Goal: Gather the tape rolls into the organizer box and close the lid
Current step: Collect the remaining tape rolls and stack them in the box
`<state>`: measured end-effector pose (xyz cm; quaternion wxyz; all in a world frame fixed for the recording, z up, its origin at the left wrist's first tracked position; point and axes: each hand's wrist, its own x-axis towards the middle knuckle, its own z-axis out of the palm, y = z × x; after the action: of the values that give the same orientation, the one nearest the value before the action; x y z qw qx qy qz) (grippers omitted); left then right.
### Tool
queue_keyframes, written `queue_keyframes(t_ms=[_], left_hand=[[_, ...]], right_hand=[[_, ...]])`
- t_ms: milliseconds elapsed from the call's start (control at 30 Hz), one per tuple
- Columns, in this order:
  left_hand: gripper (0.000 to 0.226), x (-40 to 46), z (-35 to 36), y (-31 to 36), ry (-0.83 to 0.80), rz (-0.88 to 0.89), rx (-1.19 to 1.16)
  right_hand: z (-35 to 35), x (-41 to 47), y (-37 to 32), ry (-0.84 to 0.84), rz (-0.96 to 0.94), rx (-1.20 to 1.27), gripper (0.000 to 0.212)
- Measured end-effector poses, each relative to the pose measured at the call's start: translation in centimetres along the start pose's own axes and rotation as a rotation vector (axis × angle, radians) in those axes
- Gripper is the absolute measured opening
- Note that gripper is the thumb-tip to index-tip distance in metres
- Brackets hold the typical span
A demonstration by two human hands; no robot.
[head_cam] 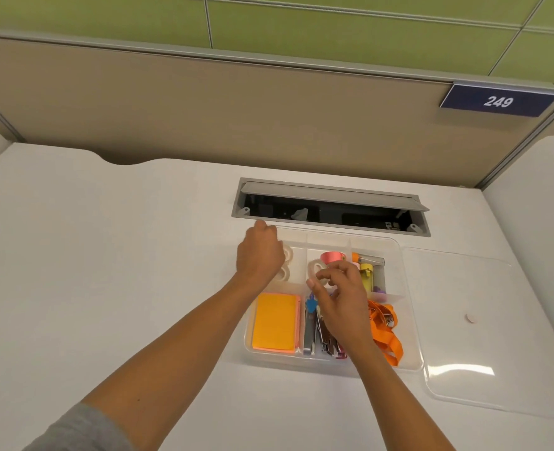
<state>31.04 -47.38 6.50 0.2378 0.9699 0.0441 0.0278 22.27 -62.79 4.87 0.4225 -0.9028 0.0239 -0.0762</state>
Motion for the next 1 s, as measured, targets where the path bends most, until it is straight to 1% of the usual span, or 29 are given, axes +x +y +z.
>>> queue_keyframes(t_ms=[100,233,367,467,633,1000], left_hand=[[0.035,-0.3,-1.0,-1.9,0.043,-0.075,-0.134],[0.034,-1.0,-1.2,-3.6,-0.036,-0.152,-0.266],[0.032,-1.7,-1.0,-4.0,-0.041,-0.187,-0.322],[0.032,-1.9,-0.8,-3.9,-0.019,-0.203,-0.342],[0.031,-2.3,-0.5,-3.8,0.020,-0.179,-0.341],[0.027,-2.3,0.4,-4.0,0.035,-0.136,-0.308]], right_hand=[[0.3,1.4,-0.6,-0.015,-0.028,-0.057,0.015],[1.0,3.8,-1.6,-0.101,-0.085,-0.181,0.016],[1.9,6.0,-2.6,-0.222,-0.140,-0.381,0.023],[2.4,7.0,-3.1,-0.292,-0.202,-0.513,0.027],[3.5,8.0,-3.3,-0.340,-0.245,-0.636,0.032],[4.7,8.8,-2.6,-0.379,-0.246,-0.693,0.031]])
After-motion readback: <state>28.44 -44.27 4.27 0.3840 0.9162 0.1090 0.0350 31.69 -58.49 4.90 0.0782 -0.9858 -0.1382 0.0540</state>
